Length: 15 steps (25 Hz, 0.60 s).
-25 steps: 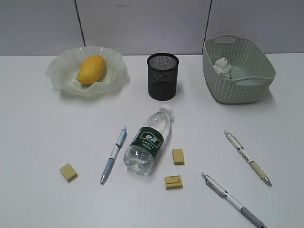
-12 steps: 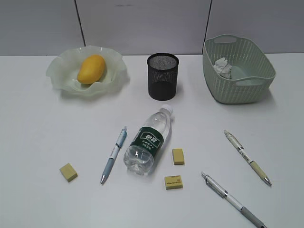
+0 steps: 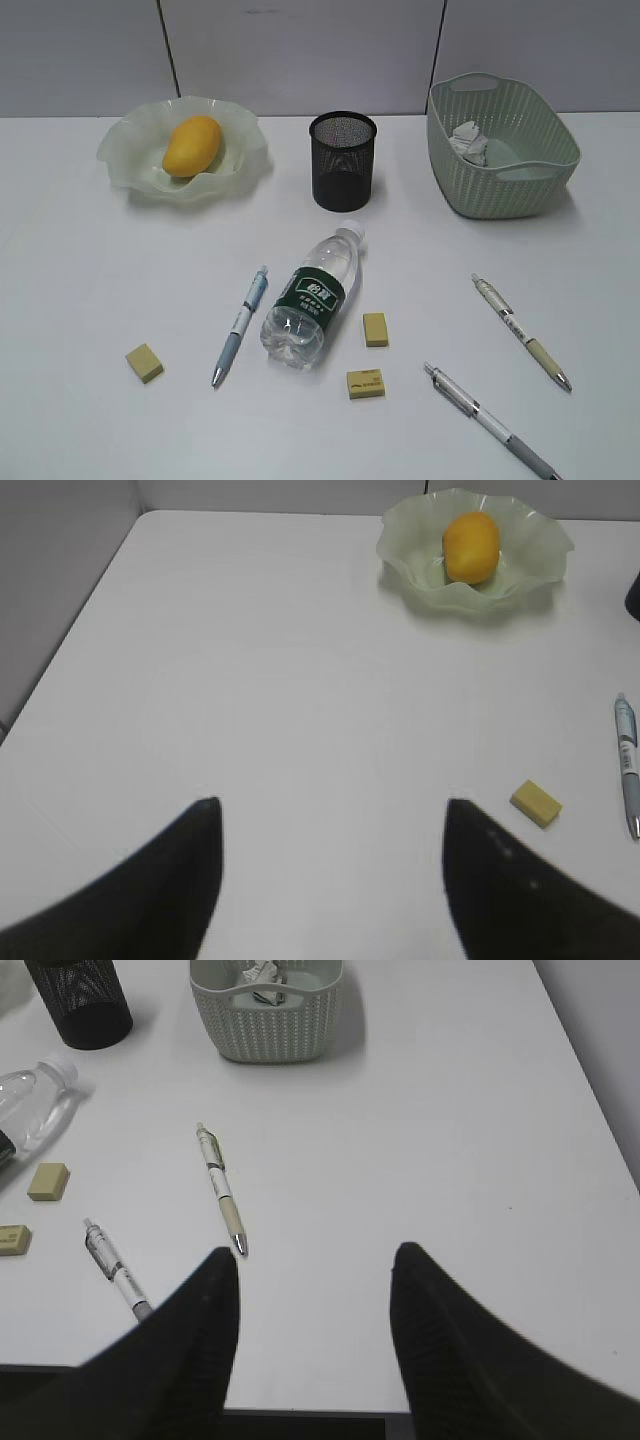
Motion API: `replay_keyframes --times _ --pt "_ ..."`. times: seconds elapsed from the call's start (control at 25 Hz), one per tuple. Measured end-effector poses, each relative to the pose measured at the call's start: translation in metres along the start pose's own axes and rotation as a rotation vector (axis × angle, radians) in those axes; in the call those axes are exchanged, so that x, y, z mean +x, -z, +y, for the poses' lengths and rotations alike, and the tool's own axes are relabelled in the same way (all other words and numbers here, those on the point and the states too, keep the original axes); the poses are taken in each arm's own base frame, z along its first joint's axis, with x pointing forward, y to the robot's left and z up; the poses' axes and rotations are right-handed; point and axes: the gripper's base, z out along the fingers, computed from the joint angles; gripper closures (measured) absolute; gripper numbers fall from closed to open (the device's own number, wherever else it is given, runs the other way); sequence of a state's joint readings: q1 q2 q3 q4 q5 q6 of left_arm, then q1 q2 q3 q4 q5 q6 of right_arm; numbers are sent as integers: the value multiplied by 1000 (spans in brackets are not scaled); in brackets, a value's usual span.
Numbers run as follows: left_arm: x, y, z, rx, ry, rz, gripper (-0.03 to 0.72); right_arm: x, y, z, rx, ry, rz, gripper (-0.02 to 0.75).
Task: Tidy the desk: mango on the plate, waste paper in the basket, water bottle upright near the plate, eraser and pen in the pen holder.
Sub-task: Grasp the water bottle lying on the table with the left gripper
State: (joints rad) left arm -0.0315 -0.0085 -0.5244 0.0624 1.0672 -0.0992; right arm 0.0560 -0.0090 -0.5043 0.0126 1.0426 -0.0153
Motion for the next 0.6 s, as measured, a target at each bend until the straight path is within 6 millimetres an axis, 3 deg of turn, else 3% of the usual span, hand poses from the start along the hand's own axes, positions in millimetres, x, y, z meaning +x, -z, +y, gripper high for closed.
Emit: replay_keyframes --times 0.08,0.16,0.6 --pt "0 -1 0 0 0 4 57 0 0 0 0 0 0 344" --pt "-1 -2 0 -1 -1 15 41 0 0 0 0 0 0 345" --pt "-2 -4 -1 3 2 31 157 0 0 0 0 0 0 345"
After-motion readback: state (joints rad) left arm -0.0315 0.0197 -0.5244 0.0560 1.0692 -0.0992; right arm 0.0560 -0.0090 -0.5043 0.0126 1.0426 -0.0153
